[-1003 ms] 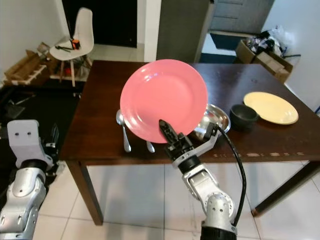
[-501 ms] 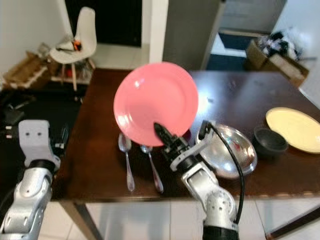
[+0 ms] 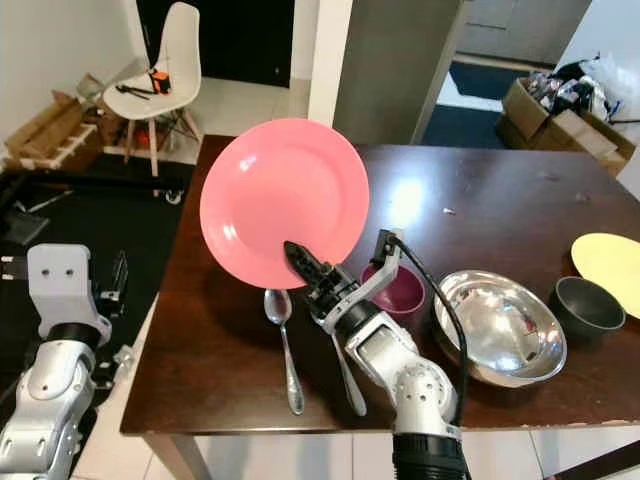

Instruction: Setting the table

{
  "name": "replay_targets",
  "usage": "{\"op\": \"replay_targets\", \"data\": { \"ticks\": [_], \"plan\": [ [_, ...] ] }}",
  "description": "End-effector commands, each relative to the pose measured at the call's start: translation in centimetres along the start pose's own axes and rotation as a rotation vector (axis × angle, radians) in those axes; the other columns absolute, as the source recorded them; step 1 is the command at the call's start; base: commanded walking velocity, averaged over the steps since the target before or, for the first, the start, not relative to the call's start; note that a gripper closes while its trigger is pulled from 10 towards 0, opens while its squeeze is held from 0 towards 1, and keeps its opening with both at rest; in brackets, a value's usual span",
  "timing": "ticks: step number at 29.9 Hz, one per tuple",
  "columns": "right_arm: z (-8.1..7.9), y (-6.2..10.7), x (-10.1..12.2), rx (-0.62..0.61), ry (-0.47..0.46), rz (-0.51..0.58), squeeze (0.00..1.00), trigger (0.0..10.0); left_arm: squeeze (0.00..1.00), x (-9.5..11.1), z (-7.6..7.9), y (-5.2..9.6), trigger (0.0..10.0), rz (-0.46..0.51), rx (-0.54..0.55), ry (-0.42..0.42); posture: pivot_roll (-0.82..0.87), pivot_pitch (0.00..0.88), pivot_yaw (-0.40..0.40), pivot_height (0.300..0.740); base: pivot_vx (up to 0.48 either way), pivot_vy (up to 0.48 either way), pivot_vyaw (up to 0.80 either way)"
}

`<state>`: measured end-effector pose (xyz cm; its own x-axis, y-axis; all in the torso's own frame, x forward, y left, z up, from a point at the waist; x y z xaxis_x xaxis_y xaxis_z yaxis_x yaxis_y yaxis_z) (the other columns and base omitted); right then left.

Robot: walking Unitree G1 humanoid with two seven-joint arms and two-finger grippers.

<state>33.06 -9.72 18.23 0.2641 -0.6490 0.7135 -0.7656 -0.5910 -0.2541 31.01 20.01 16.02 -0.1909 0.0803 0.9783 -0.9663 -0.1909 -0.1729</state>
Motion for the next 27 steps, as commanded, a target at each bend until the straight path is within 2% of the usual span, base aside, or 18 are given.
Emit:
{"op": "replay_targets", "data": {
  "ticks": [1, 6, 10, 11, 12, 16, 18, 23, 27],
  "plan": [
    [0.7, -0.6, 0.4, -0.022, -0.009, 0.022, 0.0, 10.0, 0.0, -0.1, 0.2, 0.3, 10.0, -0.011, -0.019, -0.005, 0.04, 0.0, 0.045, 0.74, 0.0, 0.0, 0.0],
    [2.2, -2.2, 0.8, -0.122, -0.07, 0.043, 0.0, 10.0, 0.0, 1.1, -0.4, 0.1, 10.0, 0.011, -0.054, -0.045, 0.07, 0.0, 0.059, 0.74, 0.0, 0.0, 0.0],
    [3.3, -3.5, 1.4, -0.201, -0.088, 0.055, 0.0, 10.0, 0.0, 2.8, -1.3, -0.2, 10.0, 0.037, -0.1, -0.101, 0.1, 0.014, 0.075, 0.74, 0.0, 0.0, 0.0],
    [3.7, -4.3, 1.7, -0.227, -0.099, 0.052, 0.0, 10.0, 0.0, 3.9, -1.8, -0.3, 10.0, 0.053, -0.123, -0.13, 0.13, 0.036, 0.084, 0.74, 0.0, 0.0, 0.0],
    [3.7, -4.3, 1.7, -0.227, -0.099, 0.052, 0.0, 10.0, 0.0, 3.9, -1.8, -0.3, 10.0, 0.053, -0.123, -0.13, 0.13, 0.036, 0.084, 0.74, 0.0, 0.0, 0.0],
    [3.8, -6.0, 1.7, -0.25, -0.102, 0.018, 0.0, 10.0, 0.0, 6.4, -2.8, -0.6, 10.0, 0.087, -0.146, -0.171, 0.19, 0.076, 0.095, 0.74, 0.0, 0.0, 0.0],
    [3.8, -6.2, 1.7, -0.247, -0.1, 0.016, 0.0, 10.0, 0.0, 6.8, -2.9, -0.5, 10.0, 0.092, -0.152, -0.176, 0.2, 0.08, 0.096, 0.74, 0.0, 0.0, 0.0],
    [4.1, -7.5, 2.9, -0.271, -0.107, 0.048, 0.0, 10.0, 0.0, 9.4, -3.2, 0.1, 10.0, 0.097, -0.193, -0.199, 0.26, 0.125, 0.124, 0.74, 0.0, 0.0, 0.0],
    [3.8, -8.1, 3.5, -0.26, -0.111, 0.066, 0.0, 10.0, 0.0, 10.6, -3.2, 0.2, 10.0, 0.098, -0.216, -0.216, 0.29, 0.14, 0.134, 0.74, 0.0, 0.0, 0.0]
  ]
}}
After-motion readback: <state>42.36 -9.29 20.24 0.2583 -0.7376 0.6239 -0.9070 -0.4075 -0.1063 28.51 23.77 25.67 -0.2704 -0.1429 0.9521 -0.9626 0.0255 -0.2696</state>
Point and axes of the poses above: a point about 5 cm out from each wrist's last joint towards the gripper, its own y axis pointing back from the gripper into the wrist, its own x axis along the axis of the wrist's last joint, z = x × y, the point moved 2 cm from there along -y, pointing out of the wrist towards the gripper, and after that the axes turned 13 degrees about y, right-handed, at the moved point
